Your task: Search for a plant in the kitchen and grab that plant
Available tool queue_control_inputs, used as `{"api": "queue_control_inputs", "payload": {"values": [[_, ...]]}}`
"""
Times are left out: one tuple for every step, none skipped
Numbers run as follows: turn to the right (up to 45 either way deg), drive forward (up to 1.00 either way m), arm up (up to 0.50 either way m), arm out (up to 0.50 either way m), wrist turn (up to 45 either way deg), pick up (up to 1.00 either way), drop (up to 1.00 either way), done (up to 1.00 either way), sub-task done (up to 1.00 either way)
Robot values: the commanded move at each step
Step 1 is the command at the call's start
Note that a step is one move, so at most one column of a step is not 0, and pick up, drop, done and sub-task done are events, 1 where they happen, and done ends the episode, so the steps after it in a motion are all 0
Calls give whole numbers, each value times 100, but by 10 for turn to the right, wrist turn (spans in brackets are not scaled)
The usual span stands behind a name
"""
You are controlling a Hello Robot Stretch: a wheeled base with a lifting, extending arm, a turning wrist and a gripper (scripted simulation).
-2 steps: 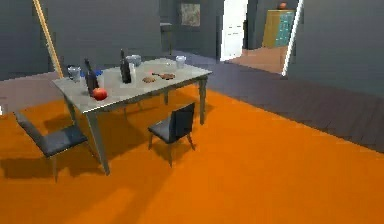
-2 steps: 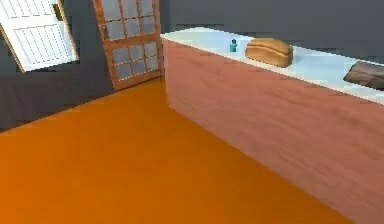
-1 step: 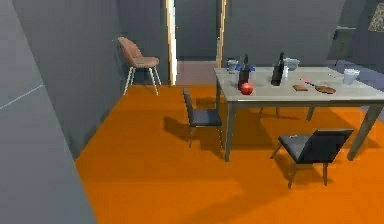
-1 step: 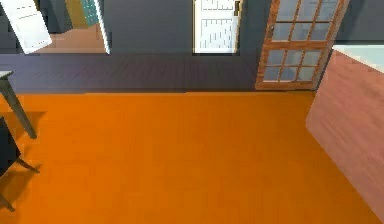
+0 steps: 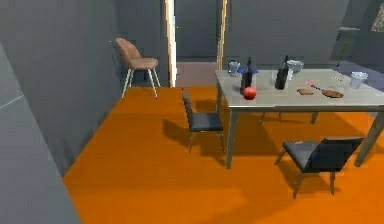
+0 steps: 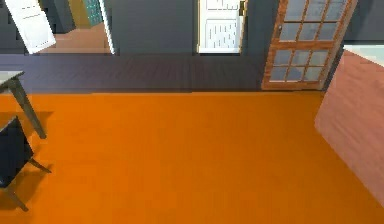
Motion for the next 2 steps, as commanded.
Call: {"api": "queue_control_inputs", "payload": {"values": [[-450,0,0,0,0,0,0,0,0],[-450,0,0,0,0,0,0,0,0]]}}
